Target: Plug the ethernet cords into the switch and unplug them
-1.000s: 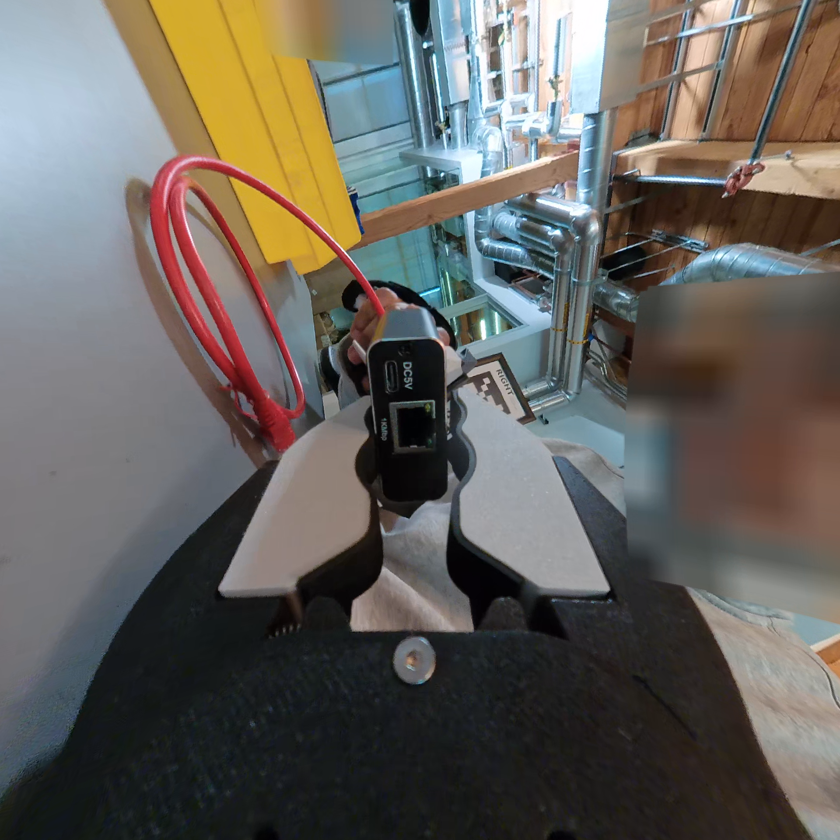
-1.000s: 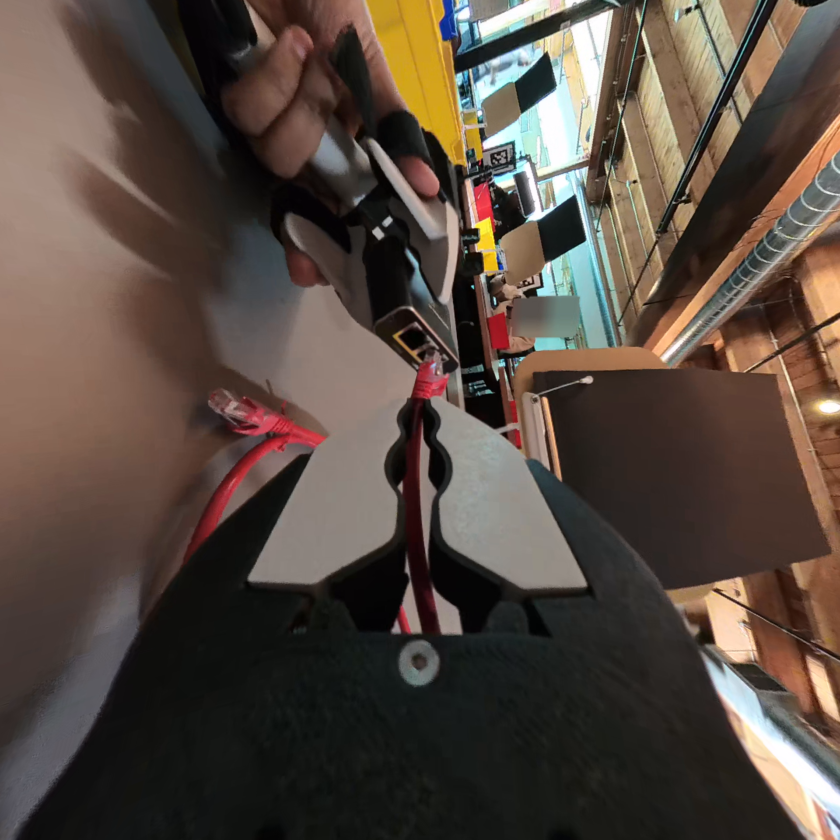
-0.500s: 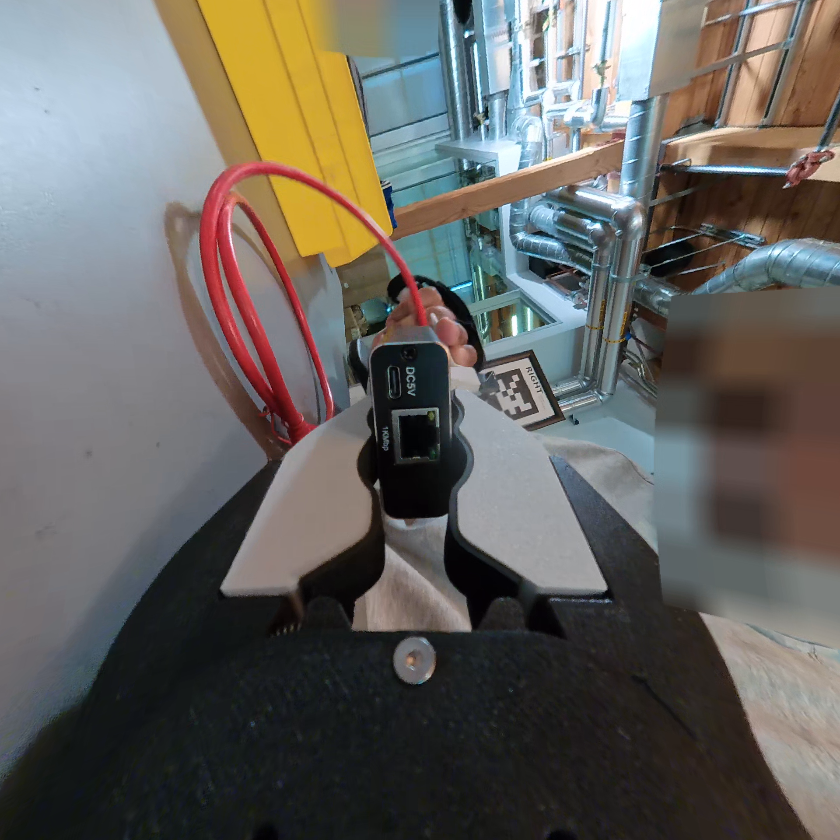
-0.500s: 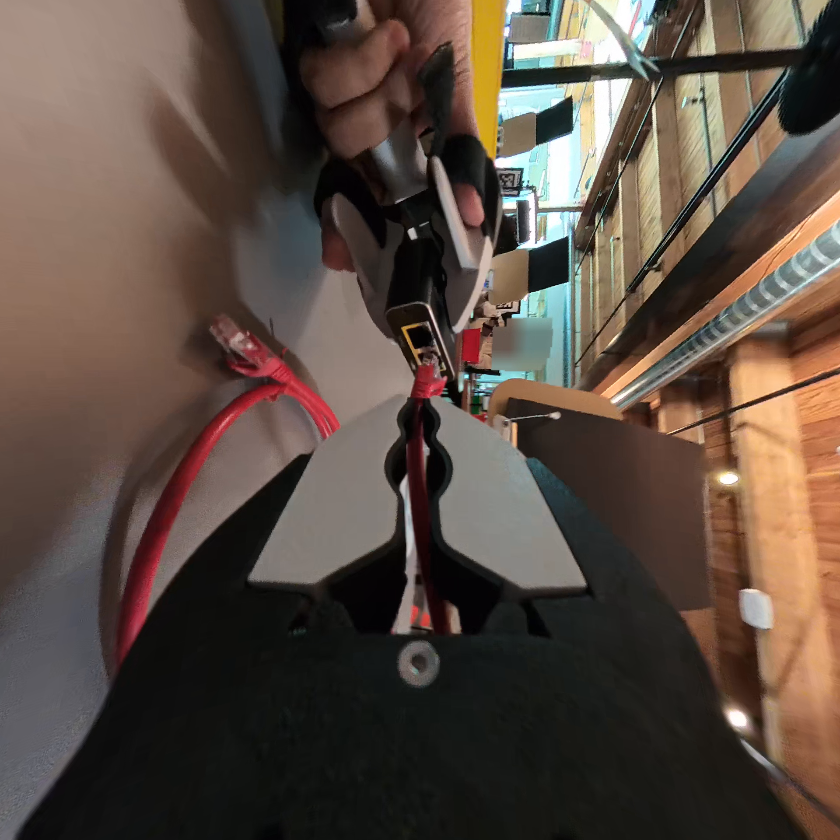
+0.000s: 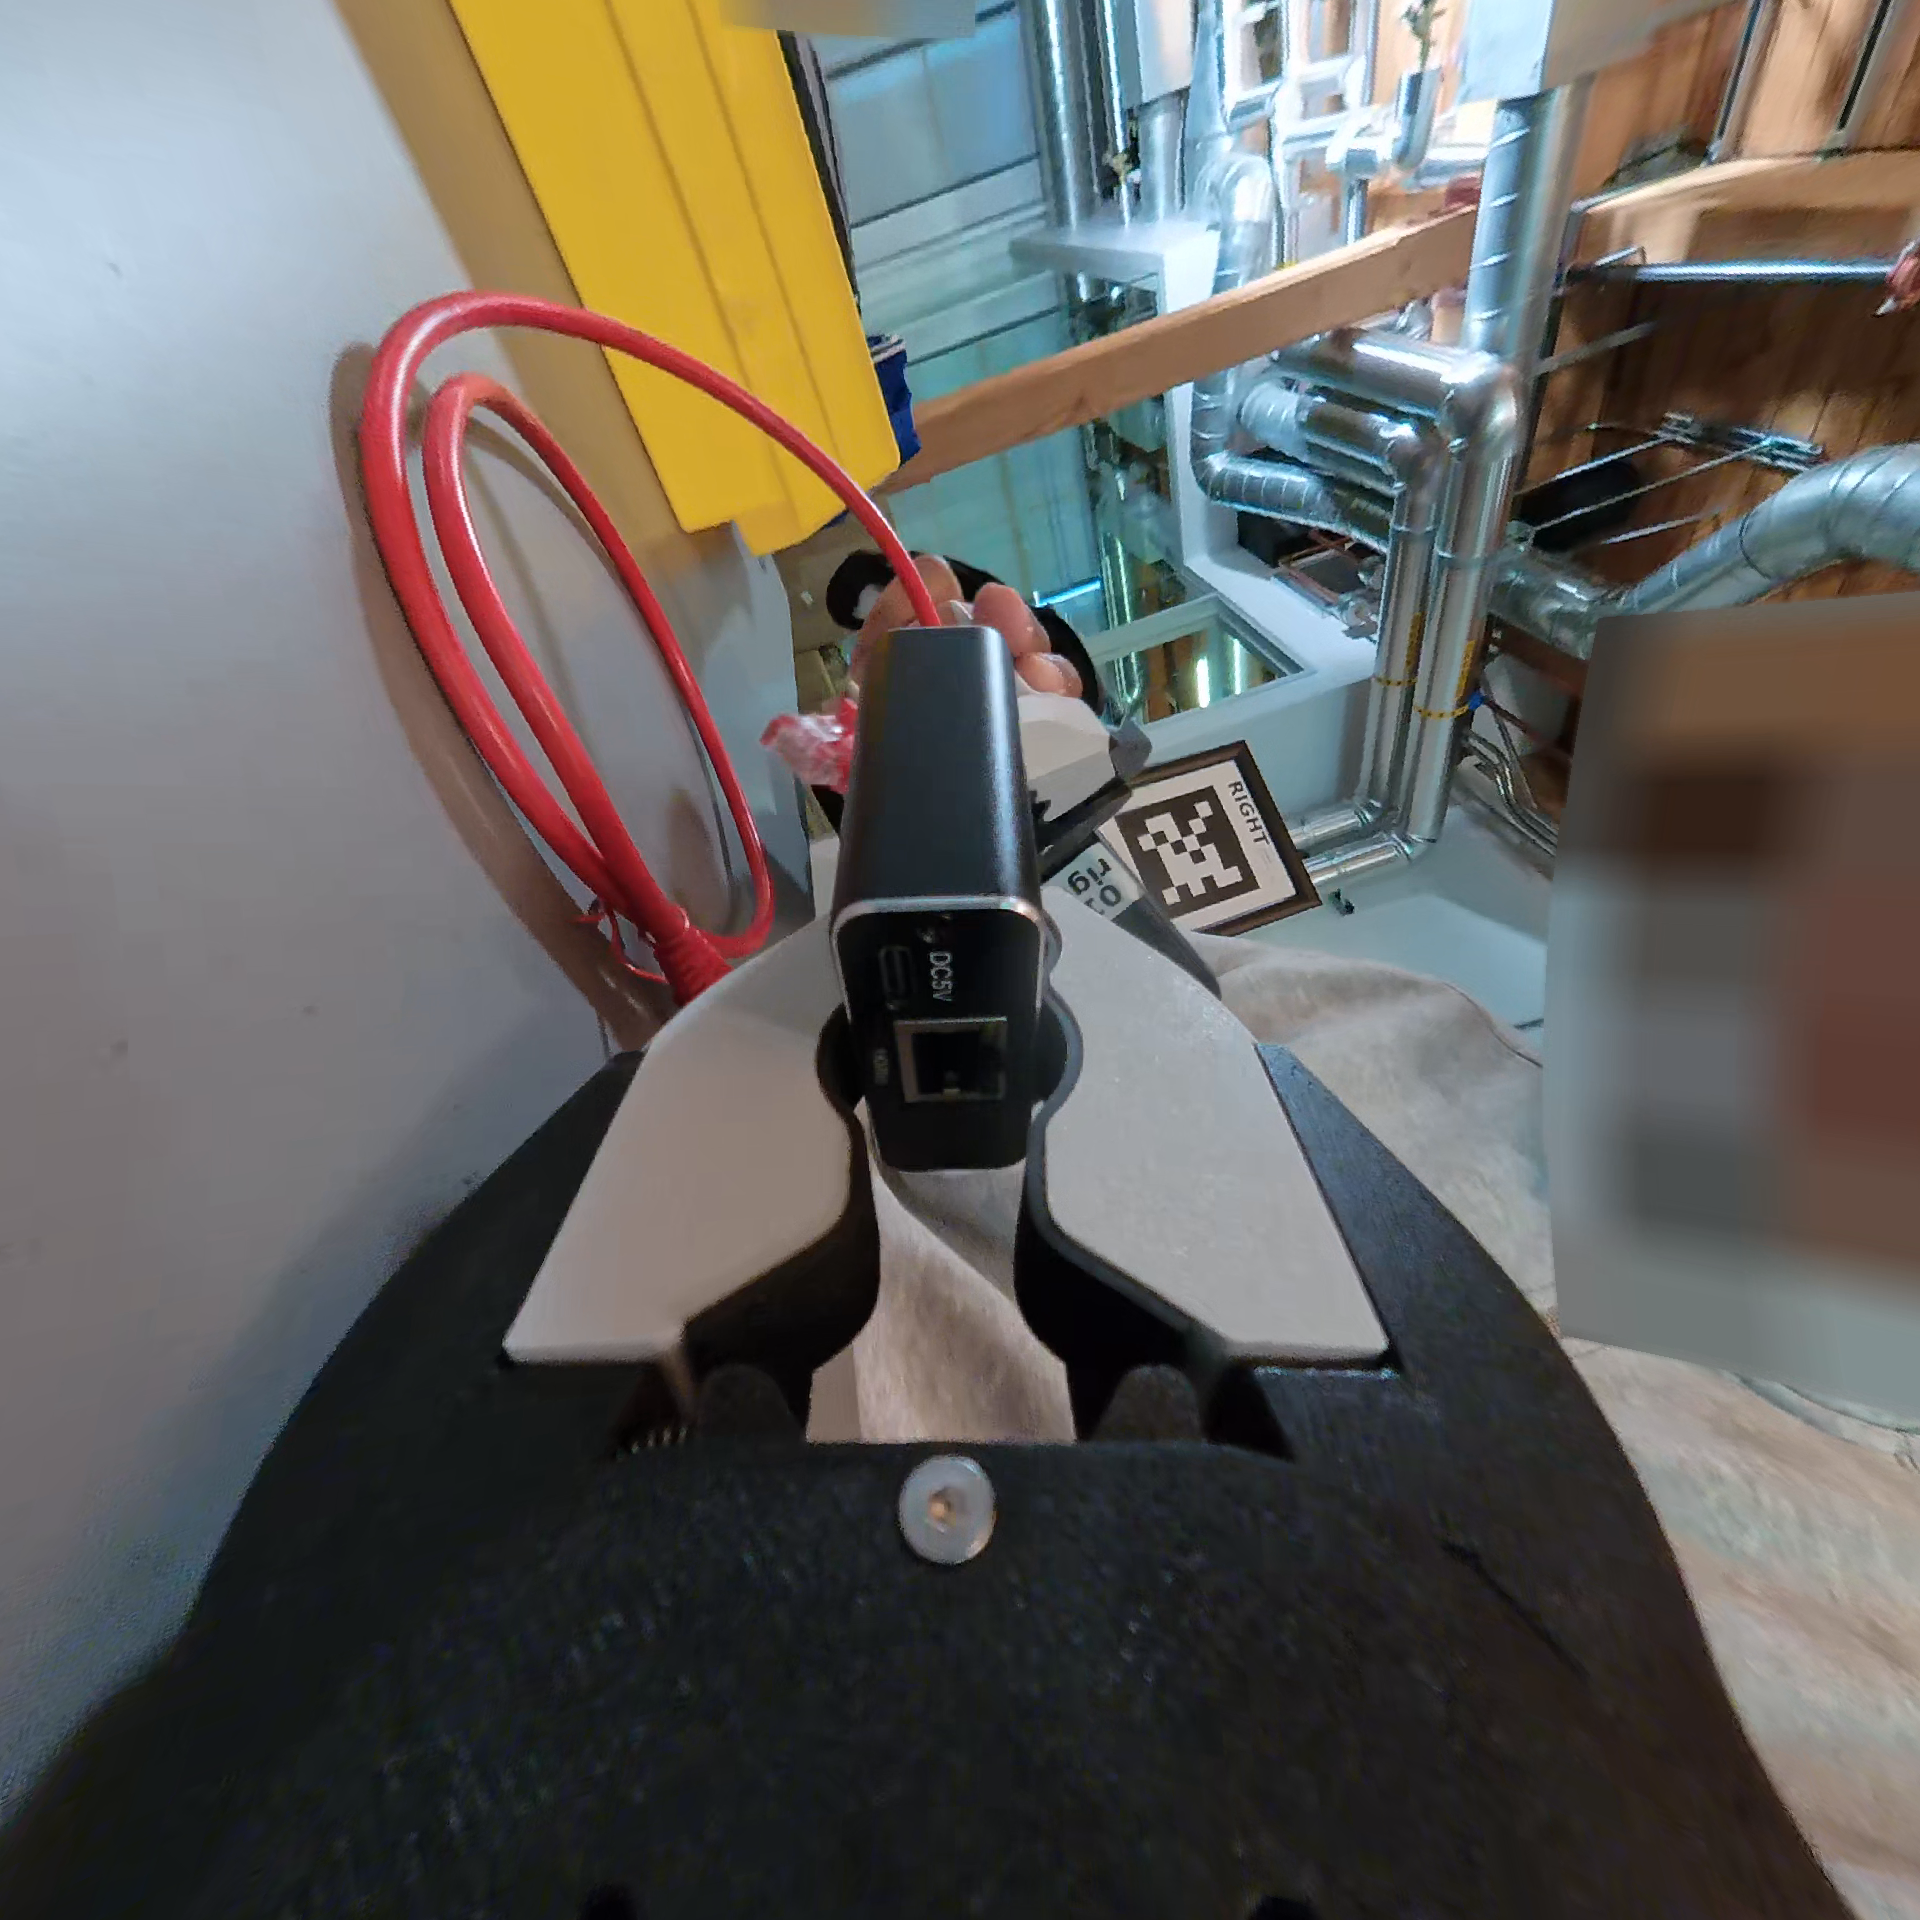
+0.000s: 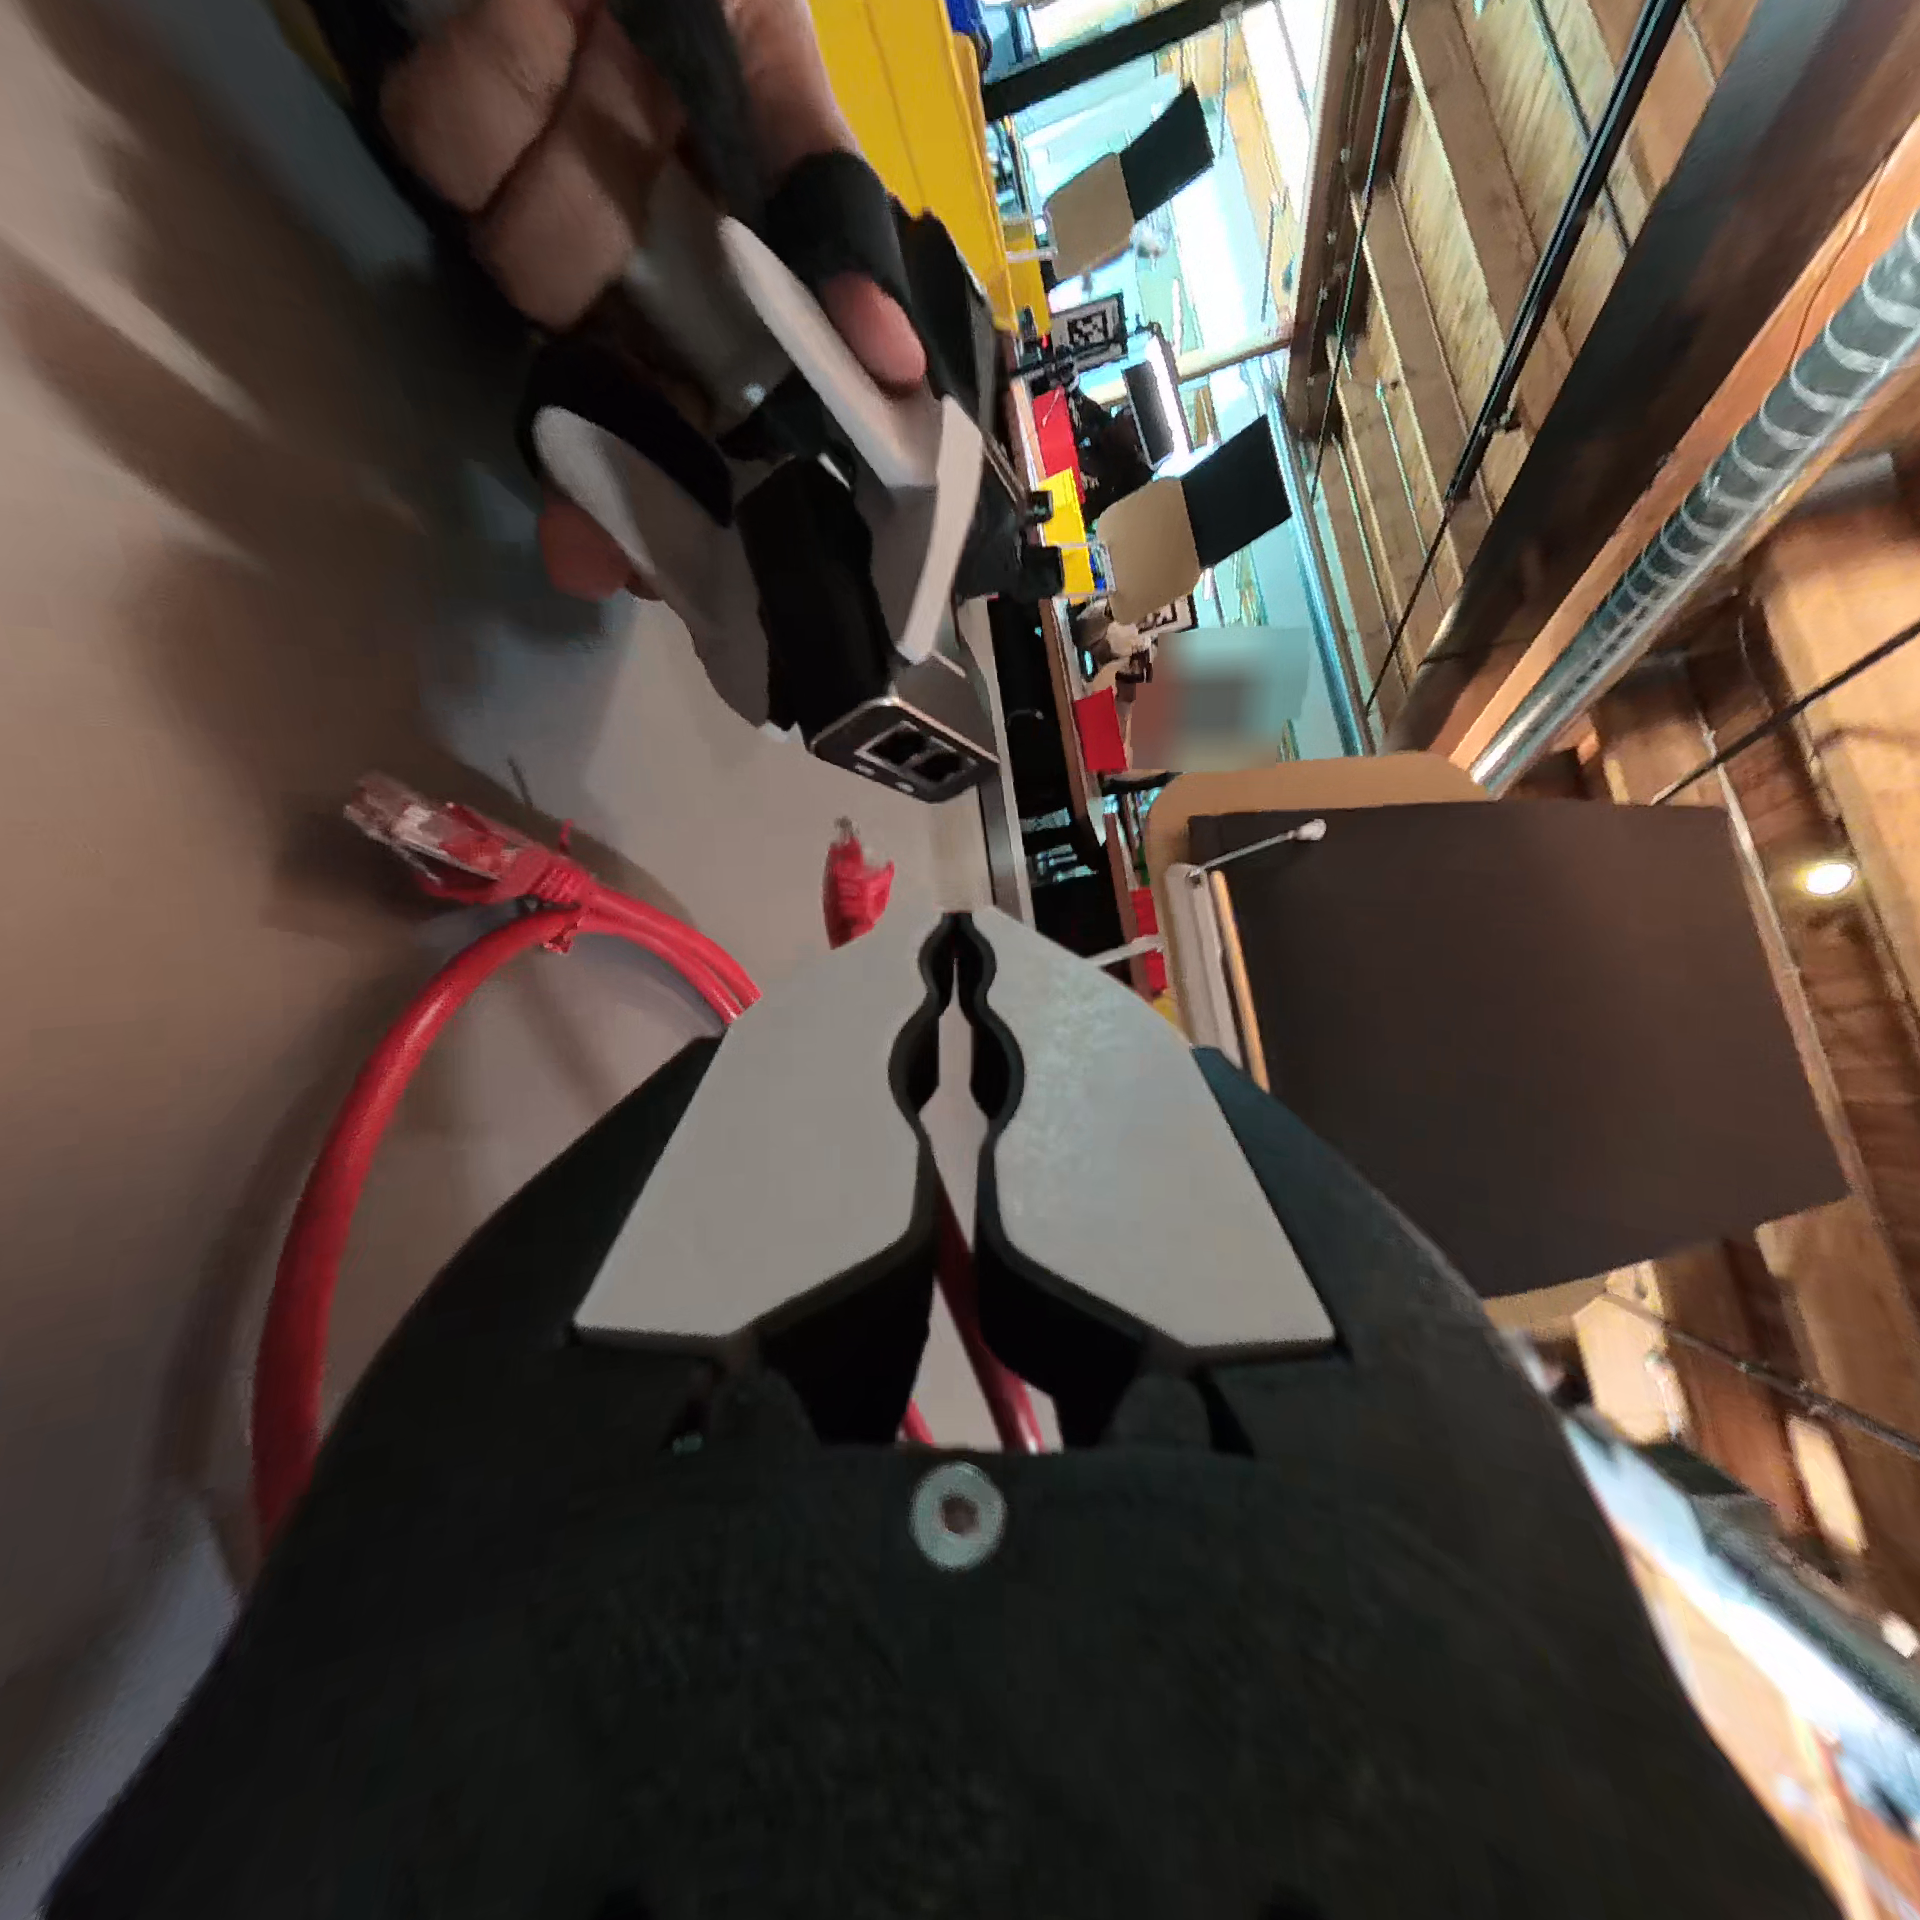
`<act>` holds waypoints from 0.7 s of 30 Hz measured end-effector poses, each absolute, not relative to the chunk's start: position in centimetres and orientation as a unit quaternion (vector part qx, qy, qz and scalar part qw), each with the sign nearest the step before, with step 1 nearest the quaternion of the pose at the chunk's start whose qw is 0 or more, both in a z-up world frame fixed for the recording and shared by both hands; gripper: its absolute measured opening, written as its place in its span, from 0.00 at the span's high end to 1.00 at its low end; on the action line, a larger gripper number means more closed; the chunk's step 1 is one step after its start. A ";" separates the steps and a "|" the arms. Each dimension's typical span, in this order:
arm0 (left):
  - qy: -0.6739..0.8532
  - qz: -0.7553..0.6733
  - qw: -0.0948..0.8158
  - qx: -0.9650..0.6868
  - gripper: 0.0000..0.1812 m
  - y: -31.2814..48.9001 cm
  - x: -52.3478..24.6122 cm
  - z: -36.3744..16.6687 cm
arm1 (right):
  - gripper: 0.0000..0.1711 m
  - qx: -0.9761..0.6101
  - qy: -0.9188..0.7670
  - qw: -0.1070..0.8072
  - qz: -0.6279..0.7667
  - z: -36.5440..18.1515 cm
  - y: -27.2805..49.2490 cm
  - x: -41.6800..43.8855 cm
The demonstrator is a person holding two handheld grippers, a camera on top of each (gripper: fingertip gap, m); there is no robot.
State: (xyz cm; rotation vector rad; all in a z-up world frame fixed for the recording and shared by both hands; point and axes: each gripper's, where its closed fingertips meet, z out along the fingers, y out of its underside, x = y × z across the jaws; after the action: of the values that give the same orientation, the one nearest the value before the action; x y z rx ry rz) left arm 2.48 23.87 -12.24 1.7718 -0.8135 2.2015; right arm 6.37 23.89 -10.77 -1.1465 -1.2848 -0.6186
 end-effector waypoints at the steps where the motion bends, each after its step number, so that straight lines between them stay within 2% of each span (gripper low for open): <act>1: -0.274 0.746 0.094 0.600 0.87 24.0 2.5 -12.2 | 1.00 -0.513 -0.539 0.617 -0.256 -10.6 24.2 6.8; 4: -0.268 0.747 0.084 0.603 0.87 24.4 2.6 -12.2 | 0.99 -0.597 -0.449 0.641 -0.176 -9.7 25.1 8.5; 8: -0.265 0.747 0.080 0.605 0.87 24.6 2.7 -12.2 | 0.77 -0.742 -0.276 0.600 0.114 -9.5 25.5 9.4; 11: -0.269 0.744 0.080 0.607 0.87 24.5 2.7 -12.3 | 0.70 -0.750 -0.177 0.584 0.253 -8.5 25.6 10.4; 18: -0.270 0.743 0.085 0.607 0.87 24.4 2.6 -12.4 | 0.67 -0.779 -0.162 0.541 0.273 -8.8 25.0 11.1; 21: -0.277 0.741 0.090 0.606 0.86 24.2 2.6 -12.5 | 0.72 -0.771 -0.151 0.550 0.283 -7.5 24.2 11.6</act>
State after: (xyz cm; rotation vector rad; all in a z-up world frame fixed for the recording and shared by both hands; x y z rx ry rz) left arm 2.57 24.18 -12.46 1.8010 -0.8229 2.2021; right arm 11.59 24.18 -7.46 -1.8247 -0.3573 0.6701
